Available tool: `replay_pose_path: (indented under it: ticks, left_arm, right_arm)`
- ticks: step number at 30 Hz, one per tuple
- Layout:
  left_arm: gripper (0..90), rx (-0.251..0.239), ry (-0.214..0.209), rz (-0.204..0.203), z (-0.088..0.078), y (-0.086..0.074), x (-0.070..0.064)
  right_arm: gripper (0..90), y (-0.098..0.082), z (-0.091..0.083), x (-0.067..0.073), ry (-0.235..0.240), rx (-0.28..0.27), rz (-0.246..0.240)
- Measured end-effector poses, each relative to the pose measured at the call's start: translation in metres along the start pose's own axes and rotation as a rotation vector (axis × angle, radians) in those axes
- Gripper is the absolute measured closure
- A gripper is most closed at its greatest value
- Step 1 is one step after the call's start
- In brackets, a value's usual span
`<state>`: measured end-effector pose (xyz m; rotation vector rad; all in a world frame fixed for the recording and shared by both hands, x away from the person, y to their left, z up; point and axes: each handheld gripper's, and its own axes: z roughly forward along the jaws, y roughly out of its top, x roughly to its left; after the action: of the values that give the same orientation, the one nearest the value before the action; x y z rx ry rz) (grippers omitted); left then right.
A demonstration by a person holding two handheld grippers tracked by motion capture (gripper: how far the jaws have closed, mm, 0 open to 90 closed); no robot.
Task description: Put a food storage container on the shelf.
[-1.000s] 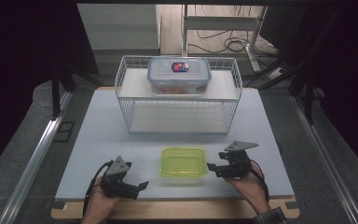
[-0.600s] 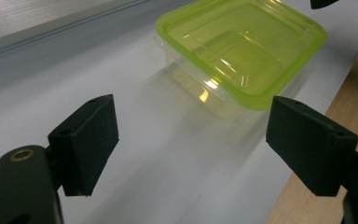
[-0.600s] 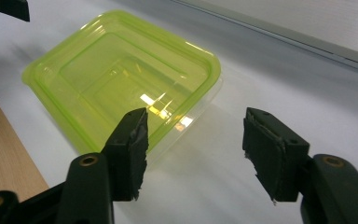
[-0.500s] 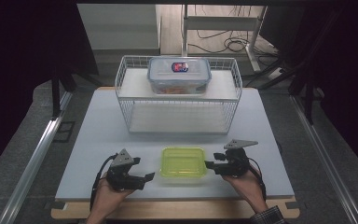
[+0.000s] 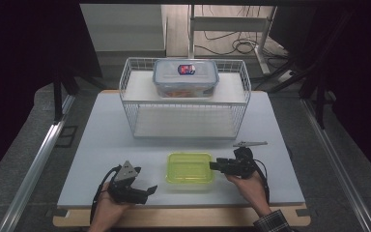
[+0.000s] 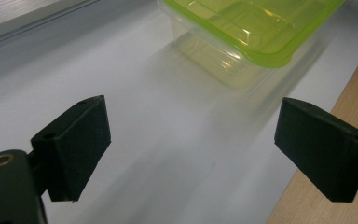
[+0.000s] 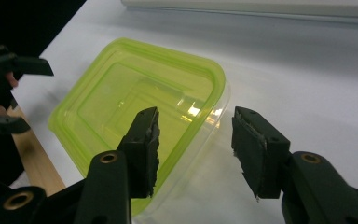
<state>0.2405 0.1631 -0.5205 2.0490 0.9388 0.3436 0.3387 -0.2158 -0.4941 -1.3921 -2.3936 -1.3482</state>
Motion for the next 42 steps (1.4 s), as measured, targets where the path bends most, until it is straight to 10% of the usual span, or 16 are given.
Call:
replay_pose_path:
  ticks: [9,19,42]
  left_arm:
    - [10.2,0.007,0.009,0.013,-0.001,-0.001,0.000]
    - [10.2,0.005,0.017,0.015,-0.004,-0.002,0.001]
    - [7.9,-0.006,0.007,-0.017,-0.006,-0.005,0.006]
  right_arm:
    - [59.6,0.001,0.013,-0.006,0.018,0.033,0.081]
    - [78.2,0.005,0.024,-0.019,0.156,0.076,0.292]
    - [80.3,0.024,0.000,-0.010,0.184,0.023,0.242]
